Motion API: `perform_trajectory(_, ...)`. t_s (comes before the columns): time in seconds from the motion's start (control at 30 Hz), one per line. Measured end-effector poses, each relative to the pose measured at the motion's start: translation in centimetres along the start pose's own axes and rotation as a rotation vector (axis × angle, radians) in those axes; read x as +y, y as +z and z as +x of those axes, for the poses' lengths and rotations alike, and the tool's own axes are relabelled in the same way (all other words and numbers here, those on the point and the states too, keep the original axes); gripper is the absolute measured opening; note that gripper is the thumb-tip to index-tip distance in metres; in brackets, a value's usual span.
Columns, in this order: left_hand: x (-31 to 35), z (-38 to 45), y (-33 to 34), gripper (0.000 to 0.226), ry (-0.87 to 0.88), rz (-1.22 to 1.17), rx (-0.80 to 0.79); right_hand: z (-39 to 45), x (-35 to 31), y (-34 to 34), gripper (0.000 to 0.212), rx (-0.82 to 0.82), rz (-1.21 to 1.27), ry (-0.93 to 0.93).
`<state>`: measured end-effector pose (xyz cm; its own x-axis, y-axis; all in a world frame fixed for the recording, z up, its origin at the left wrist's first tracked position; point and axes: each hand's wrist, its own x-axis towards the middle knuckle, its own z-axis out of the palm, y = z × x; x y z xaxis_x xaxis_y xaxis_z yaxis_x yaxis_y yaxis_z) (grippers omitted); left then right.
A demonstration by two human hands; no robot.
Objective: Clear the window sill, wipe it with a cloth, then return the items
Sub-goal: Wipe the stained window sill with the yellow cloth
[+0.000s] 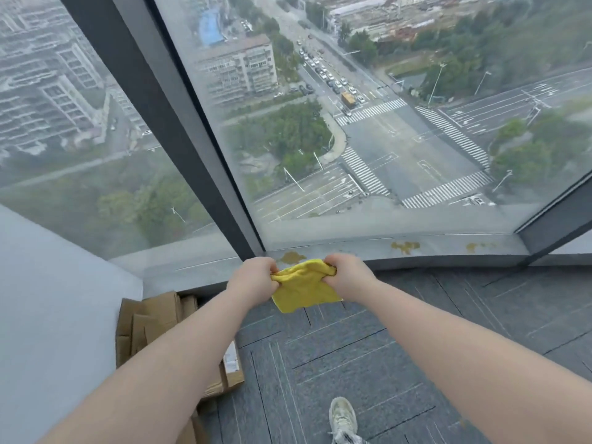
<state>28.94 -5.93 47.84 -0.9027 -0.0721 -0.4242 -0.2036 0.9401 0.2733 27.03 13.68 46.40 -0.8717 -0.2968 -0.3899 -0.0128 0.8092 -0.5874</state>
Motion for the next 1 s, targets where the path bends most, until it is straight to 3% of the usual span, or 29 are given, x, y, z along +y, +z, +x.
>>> perform_trajectory(0.23,-0.5,9.7,1.2,0.018,-0.006,-0.028,-0.068,8.1,2.3,0.0,0.009,-0.052,-0.025,0.037)
perform_trajectory(0.43,-1.7,17.4,6.0,0.015,-0.021,-0.094,-0.112,15.4,6.4,2.8,0.018,-0.065,-0.05,0.132)
perform_trajectory(0.63,-4.8,25.4,13.7,0.022,-0.147,-0.13,-0.139,25.0,12.0,9.6,0.019,-0.161,-0.037,0.134)
perform_trajectory(0.8,-7.8,33.6,20.9,0.019,-0.204,-0.148,-0.092,33.3,17.4,15.8,0.007,-0.183,-0.074,0.058)
perform_trajectory(1.0,-11.5,41.4,30.0,0.014,-0.209,-0.164,-0.047,41.2,23.6,23.0,0.022,-0.152,-0.089,0.002)
